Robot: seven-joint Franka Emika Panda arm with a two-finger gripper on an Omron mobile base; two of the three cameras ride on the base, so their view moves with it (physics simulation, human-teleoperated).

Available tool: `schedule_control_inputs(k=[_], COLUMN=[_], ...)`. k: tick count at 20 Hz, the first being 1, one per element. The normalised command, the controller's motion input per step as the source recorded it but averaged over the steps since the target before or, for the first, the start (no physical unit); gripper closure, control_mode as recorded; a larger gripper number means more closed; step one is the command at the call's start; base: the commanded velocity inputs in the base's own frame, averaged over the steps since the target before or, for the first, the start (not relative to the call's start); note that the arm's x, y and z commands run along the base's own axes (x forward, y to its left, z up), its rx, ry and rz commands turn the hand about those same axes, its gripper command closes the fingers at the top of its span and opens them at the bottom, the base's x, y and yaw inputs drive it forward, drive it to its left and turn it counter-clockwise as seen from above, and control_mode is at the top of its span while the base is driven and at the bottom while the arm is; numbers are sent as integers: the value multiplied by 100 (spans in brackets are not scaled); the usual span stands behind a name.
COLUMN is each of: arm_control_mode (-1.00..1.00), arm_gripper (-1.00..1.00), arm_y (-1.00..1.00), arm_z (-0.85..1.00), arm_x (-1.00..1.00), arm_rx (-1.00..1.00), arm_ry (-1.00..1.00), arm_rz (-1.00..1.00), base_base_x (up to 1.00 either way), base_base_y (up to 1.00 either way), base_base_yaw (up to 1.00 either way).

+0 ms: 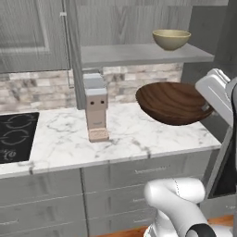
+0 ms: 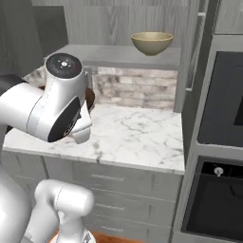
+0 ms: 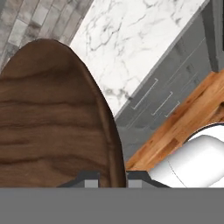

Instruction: Move the bowls from the cabinet to the plates on the dining table.

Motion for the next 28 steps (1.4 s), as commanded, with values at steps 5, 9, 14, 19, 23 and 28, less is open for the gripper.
schedule_control_inputs(k=[5, 9, 14, 19, 23, 28], arm_control_mode=[100, 100, 100, 100, 100, 100], arm_gripper=[100, 100, 100, 100, 100, 100], arm_y=[0, 0, 0, 0, 0, 0], arm_z=[0, 0, 0, 0, 0, 0], arm_x=[0, 0, 0, 0, 0, 0], arm_rx=[0, 0, 0, 0, 0, 0], arm_ry=[0, 0, 0, 0, 0, 0], arm_rz=[0, 0, 0, 0, 0, 0], base_base_x=[-72, -62, -72, -63, -29, 0], base_base_y=[-7, 0, 47, 100, 100, 92], base_base_yaw=[2, 11, 29, 50, 56, 59])
